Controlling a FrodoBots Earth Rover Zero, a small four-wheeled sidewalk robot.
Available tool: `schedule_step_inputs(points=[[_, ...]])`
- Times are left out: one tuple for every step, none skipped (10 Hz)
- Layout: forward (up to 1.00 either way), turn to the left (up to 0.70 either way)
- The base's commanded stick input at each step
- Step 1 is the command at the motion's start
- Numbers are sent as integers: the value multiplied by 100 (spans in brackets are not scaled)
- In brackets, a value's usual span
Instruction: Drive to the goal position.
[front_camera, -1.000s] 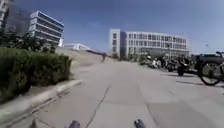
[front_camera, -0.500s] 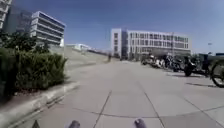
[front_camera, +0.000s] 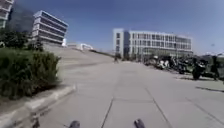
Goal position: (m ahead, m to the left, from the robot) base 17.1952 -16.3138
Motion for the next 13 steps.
schedule_step_inputs(points=[[70, 0], [70, 0], [70, 0], [70, 0], [70, 0], [70, 0], [70, 0], [70, 0], [70, 0], [70, 0], [70, 0], [70, 0], [70, 0]])
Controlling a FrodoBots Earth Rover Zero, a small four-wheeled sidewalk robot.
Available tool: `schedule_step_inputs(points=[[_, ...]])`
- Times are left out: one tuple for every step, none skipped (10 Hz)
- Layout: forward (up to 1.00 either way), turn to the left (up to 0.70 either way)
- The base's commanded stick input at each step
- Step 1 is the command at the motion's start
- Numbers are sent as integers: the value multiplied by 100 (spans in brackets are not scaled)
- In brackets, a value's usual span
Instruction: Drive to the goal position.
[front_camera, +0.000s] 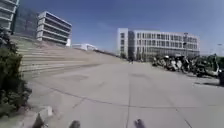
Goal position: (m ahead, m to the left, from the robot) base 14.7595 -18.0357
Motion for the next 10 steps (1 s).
schedule_step_inputs(points=[[70, 0], [70, 0], [70, 0], [70, 0], [70, 0], [70, 0], [70, 0], [70, -5], [70, -21], [70, -31]])
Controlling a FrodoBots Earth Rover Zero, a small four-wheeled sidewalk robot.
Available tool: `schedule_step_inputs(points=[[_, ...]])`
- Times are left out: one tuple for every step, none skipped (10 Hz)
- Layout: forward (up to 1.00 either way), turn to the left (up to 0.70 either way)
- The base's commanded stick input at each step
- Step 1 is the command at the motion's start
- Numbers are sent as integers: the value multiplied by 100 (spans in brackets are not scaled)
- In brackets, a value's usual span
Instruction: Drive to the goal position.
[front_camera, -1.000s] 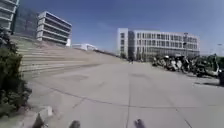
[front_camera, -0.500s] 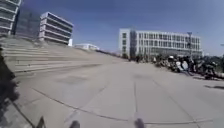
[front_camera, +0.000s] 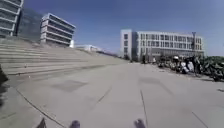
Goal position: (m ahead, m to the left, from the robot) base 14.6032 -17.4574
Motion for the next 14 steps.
schedule_step_inputs(points=[[70, -35], [70, -35], [70, -35], [70, -35], [70, -11], [70, 0], [70, 0], [70, 0], [70, -13], [70, -30], [70, -35], [70, -24], [70, -13], [70, -2]])
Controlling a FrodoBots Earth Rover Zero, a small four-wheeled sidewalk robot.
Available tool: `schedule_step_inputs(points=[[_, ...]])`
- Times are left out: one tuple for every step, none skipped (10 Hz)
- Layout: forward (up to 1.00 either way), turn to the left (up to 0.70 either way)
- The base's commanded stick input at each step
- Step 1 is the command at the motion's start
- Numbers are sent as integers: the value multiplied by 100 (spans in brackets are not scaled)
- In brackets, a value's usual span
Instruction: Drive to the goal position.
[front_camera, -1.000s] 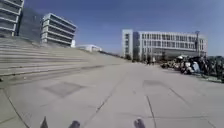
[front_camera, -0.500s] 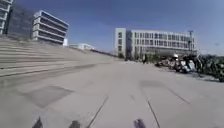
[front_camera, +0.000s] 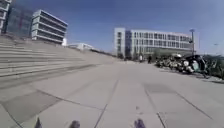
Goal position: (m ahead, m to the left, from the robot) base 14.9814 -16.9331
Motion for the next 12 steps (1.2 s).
schedule_step_inputs(points=[[70, 0], [70, 0], [70, 0], [70, 0], [70, 0], [70, 0], [70, 0], [70, 0], [70, 0], [70, 0], [70, 0], [70, 0]])
